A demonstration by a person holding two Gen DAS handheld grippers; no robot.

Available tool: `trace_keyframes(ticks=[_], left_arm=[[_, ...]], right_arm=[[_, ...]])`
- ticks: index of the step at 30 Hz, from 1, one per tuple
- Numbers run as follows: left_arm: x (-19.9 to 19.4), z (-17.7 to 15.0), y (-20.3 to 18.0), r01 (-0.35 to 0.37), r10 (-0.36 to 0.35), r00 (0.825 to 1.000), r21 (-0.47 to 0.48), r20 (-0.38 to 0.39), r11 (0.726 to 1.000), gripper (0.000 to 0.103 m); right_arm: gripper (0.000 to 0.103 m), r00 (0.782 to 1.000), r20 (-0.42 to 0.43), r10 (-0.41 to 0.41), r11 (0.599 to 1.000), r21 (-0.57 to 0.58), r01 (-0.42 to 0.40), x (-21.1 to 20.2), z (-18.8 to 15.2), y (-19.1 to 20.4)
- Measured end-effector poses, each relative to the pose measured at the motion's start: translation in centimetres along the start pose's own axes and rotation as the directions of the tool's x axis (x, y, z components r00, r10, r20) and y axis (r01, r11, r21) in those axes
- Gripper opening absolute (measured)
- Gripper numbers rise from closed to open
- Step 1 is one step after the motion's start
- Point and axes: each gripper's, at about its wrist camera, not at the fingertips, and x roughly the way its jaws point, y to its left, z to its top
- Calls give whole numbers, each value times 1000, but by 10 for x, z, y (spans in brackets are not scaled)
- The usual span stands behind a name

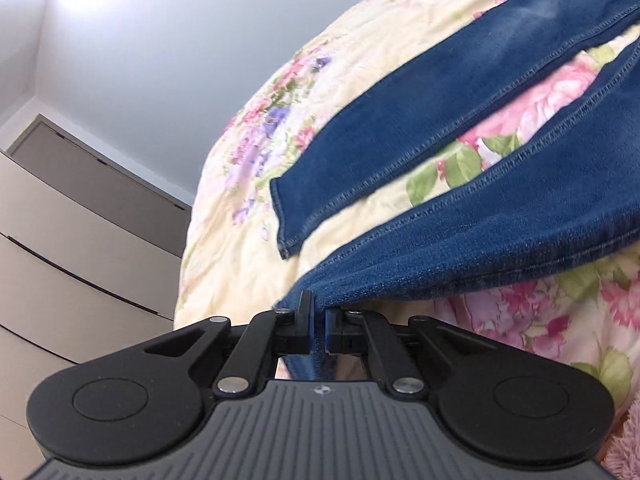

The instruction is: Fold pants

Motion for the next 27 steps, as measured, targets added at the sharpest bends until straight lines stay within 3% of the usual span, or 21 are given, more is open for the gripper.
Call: trace_keyframes(ticks=[2, 6, 17, 23, 27], left_arm=[[-5, 3, 1, -9, 9, 1000, 1, -2, 1000, 5], [-7, 8, 1, -16, 16, 1000, -1, -11, 1000, 5], [3, 12, -4, -8, 7, 999, -13, -37, 1000, 5], [7, 12, -1, 3, -4, 999, -36, -37, 999, 5], [9, 13, -1, 8, -10, 999, -44, -40, 999, 5]], right_arm=[[35, 1000, 7, 2, 1000, -13, -1, 4, -1, 8], [48, 1000, 24, 7, 1000, -30, -6, 12, 0, 21], [61, 994, 108, -13, 980, -198, 34, 8, 1, 50], [60, 988, 151, -27, 952, -297, 72, 3, -2, 64], [45, 986, 165, -29, 938, -337, 84, 8, -3, 73]])
